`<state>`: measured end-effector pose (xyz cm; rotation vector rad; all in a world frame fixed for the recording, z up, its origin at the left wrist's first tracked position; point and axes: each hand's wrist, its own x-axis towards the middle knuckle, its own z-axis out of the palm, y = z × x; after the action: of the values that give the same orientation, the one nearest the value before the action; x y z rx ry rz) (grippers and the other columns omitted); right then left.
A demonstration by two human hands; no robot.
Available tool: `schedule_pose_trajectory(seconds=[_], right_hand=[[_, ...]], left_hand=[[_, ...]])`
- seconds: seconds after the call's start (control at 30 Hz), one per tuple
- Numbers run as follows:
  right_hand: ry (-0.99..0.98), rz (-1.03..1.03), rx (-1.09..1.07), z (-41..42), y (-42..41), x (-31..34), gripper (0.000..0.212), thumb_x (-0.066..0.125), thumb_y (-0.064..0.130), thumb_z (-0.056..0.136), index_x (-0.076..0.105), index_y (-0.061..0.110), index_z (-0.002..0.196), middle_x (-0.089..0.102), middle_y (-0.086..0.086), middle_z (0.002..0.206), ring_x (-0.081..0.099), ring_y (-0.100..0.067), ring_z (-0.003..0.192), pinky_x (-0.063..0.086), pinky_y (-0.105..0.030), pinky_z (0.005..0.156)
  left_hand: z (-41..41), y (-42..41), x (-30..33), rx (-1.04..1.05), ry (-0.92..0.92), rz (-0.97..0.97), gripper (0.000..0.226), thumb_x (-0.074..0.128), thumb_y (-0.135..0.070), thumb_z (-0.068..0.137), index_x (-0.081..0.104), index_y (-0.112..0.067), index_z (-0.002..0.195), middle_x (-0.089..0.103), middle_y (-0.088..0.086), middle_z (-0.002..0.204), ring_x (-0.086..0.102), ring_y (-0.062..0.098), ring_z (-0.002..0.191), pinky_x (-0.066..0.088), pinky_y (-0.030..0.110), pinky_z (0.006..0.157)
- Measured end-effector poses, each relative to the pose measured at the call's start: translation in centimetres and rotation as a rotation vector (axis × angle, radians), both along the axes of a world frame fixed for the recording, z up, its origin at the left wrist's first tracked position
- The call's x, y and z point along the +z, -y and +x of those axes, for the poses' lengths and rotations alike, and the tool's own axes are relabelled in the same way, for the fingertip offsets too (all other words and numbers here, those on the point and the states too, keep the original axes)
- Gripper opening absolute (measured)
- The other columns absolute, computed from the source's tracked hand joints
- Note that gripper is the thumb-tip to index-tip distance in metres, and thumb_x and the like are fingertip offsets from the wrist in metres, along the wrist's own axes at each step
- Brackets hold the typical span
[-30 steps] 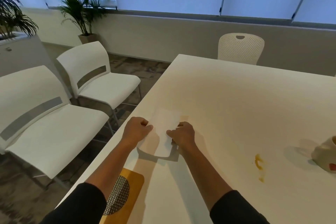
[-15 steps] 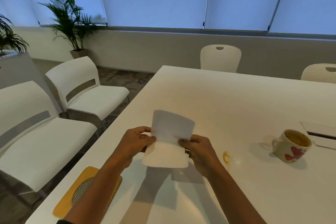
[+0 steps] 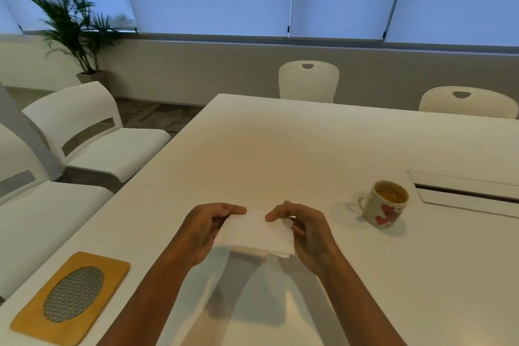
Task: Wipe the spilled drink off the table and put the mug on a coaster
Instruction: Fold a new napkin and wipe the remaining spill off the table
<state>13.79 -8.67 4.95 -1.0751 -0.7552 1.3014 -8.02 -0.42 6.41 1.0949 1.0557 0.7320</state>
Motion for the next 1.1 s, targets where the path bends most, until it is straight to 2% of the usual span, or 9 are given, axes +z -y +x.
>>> schedule_pose_trajectory(seconds=[0.13, 0.3, 0.43, 0.57, 0.63, 0.7, 0.83, 0.93, 1.1], right_hand=[[0.212, -0.051, -0.071, 0.9, 1.0, -1.1, 0.042, 0.098, 0.037, 0.063, 0.076, 0.019, 0.095, 0.075, -0.004, 0.119, 0.071, -0.03, 0.106, 0.065, -0.044, 0.082], [0.311, -0.011, -0.202, 3.5, 0.3, -1.1, 0.073, 0.101, 0.027, 0.062, 0.067, 0.038, 0.126, 0.076, -0.003, 0.12, 0.073, -0.023, 0.109, 0.066, -0.043, 0.09], [0.451, 0.084, -0.261, 6.6, -2.5, 0.6, 0.033, 0.095, 0.014, 0.072, 0.081, 0.022, 0.1, 0.08, -0.011, 0.103, 0.075, -0.027, 0.093, 0.065, -0.056, 0.082], [0.737, 0.199, -0.323, 9.6, -5.7, 1.7, 0.012, 0.087, 0.01, 0.083, 0.082, 0.019, 0.088, 0.081, 0.0, 0.087, 0.072, -0.011, 0.077, 0.059, -0.035, 0.071], [0.848, 0.246, -0.272, 10.8, -6.8, 1.0, 0.015, 0.083, 0.006, 0.088, 0.083, 0.017, 0.097, 0.082, 0.005, 0.092, 0.073, -0.004, 0.083, 0.056, -0.022, 0.077], [0.93, 0.244, -0.208, 11.7, -7.2, -0.7, 0.025, 0.077, -0.001, 0.091, 0.083, 0.014, 0.11, 0.083, 0.003, 0.107, 0.076, -0.003, 0.097, 0.058, -0.021, 0.088], [1.149, 0.155, 0.002, 12.5, -6.6, -4.9, 0.05, 0.063, -0.01, 0.089, 0.075, 0.015, 0.13, 0.075, -0.004, 0.126, 0.072, -0.014, 0.119, 0.058, -0.036, 0.103], [1.362, 0.045, 0.328, 12.6, -5.8, -6.7, 0.069, 0.054, -0.006, 0.093, 0.058, 0.034, 0.149, 0.063, -0.01, 0.147, 0.056, -0.033, 0.141, 0.043, -0.049, 0.12], [1.456, 0.121, 0.524, 12.7, -5.5, -6.9, 0.064, 0.044, 0.006, 0.104, 0.038, 0.031, 0.162, 0.038, 0.002, 0.168, 0.037, -0.031, 0.155, 0.021, -0.051, 0.131]], left_hand=[[2.2, 0.9, -0.6, -0.075, -0.052, 0.089, 0.028, 0.075, -0.042, 0.084, 0.081, -0.023, 0.103, 0.08, -0.005, 0.1, 0.076, 0.018, 0.092, 0.061, 0.026, 0.072], [4.8, 0.1, -0.5, -0.201, 0.001, 0.231, 0.062, 0.09, -0.024, 0.068, 0.064, -0.033, 0.123, 0.078, 0.0, 0.109, 0.076, 0.017, 0.097, 0.063, 0.033, 0.078], [8.0, -2.8, 0.7, -0.25, -0.049, 0.426, 0.035, 0.085, -0.013, 0.079, 0.074, -0.014, 0.113, 0.079, 0.009, 0.106, 0.075, 0.027, 0.1, 0.063, 0.046, 0.086], [11.4, -6.8, 1.5, -0.226, -0.135, 0.715, 0.015, 0.082, -0.01, 0.082, 0.079, -0.013, 0.097, 0.078, 0.008, 0.09, 0.072, 0.012, 0.081, 0.059, 0.033, 0.075], [12.3, -8.6, 0.8, -0.266, -0.129, 0.805, 0.019, 0.079, -0.007, 0.085, 0.08, -0.011, 0.103, 0.08, 0.005, 0.098, 0.074, 0.012, 0.093, 0.058, 0.029, 0.086], [12.7, -9.8, -0.8, -0.326, -0.116, 0.848, 0.023, 0.077, -0.003, 0.086, 0.079, -0.008, 0.108, 0.079, 0.006, 0.11, 0.074, 0.017, 0.107, 0.055, 0.031, 0.1], [12.5, -10.9, -5.5, -0.453, -0.248, 0.853, 0.029, 0.07, 0.006, 0.088, 0.079, -0.008, 0.112, 0.076, 0.005, 0.118, 0.068, 0.015, 0.119, 0.05, 0.032, 0.108], [11.7, -11.3, -7.4, -0.723, -0.381, 0.935, 0.041, 0.062, 0.005, 0.093, 0.071, -0.015, 0.128, 0.069, 0.002, 0.133, 0.062, 0.015, 0.128, 0.047, 0.03, 0.111], [11.3, -12.0, -7.6, -0.982, -0.561, 1.011, 0.049, 0.055, -0.015, 0.103, 0.048, -0.026, 0.15, 0.047, -0.005, 0.155, 0.044, 0.017, 0.145, 0.035, 0.042, 0.121]])
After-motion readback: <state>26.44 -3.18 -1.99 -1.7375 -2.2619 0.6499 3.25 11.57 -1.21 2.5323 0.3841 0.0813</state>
